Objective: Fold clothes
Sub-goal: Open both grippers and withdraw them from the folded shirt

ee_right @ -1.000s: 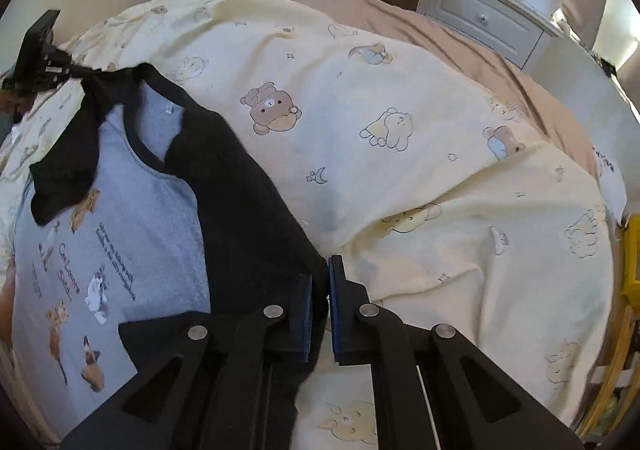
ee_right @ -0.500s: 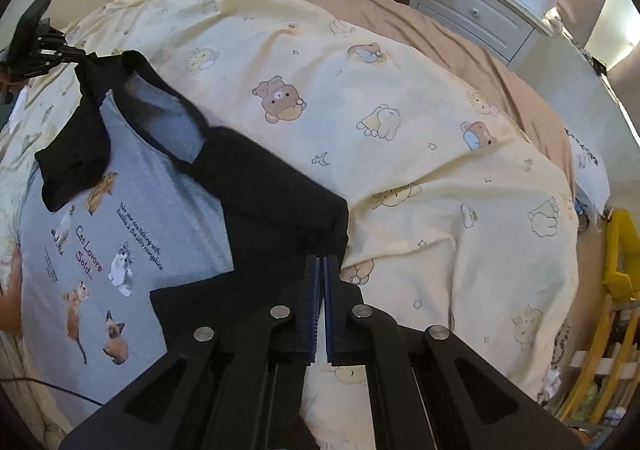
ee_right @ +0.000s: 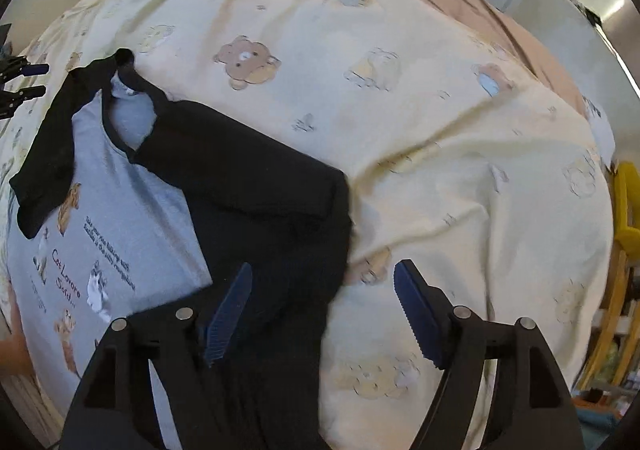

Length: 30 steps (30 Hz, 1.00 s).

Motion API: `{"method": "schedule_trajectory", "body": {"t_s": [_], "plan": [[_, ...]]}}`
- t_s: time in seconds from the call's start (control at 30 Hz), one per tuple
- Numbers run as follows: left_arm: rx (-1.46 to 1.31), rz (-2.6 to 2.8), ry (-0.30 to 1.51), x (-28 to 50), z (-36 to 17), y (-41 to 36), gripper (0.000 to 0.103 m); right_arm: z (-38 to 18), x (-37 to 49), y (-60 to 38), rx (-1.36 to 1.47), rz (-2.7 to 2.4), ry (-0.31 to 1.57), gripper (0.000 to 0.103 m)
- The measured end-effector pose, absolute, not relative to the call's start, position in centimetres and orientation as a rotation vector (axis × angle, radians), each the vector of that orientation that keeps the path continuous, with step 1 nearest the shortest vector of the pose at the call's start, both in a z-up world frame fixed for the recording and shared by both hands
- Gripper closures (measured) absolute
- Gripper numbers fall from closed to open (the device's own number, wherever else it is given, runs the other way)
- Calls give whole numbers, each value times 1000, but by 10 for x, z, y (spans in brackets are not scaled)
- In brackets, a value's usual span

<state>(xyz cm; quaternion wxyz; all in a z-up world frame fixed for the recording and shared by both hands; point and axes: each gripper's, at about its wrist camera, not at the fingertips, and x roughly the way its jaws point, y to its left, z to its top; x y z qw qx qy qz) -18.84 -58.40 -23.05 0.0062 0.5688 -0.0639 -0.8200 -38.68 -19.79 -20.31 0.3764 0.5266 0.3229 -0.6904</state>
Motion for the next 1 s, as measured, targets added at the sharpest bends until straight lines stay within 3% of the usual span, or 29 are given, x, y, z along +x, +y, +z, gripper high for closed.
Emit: {"method": "schedule_trajectory", "body": {"t_s": [0.13, 0.23, 0.43, 0.8, 1.0], "plan": [[1815, -2532, -247, -176, -240, -580, 44, -204, -383, -212, 1284, -1814, 860, 27], [1861, -2512, -273, -175, -252, -583, 44, -207, -384, -221, 1274, -1809, 877, 46], [1865, -2540, 21, -199, -276, -614, 44, -223, -403, -228, 1348, -1759, 864, 45], [1866, -2522, -1, -230, -294, -628, 39, -239, -422, -226, 1415, -1686, 814, 44], [1901, -2546, 115, -229, -298, -623, 39, -249, -422, -226, 1418, -1676, 807, 44]]}}
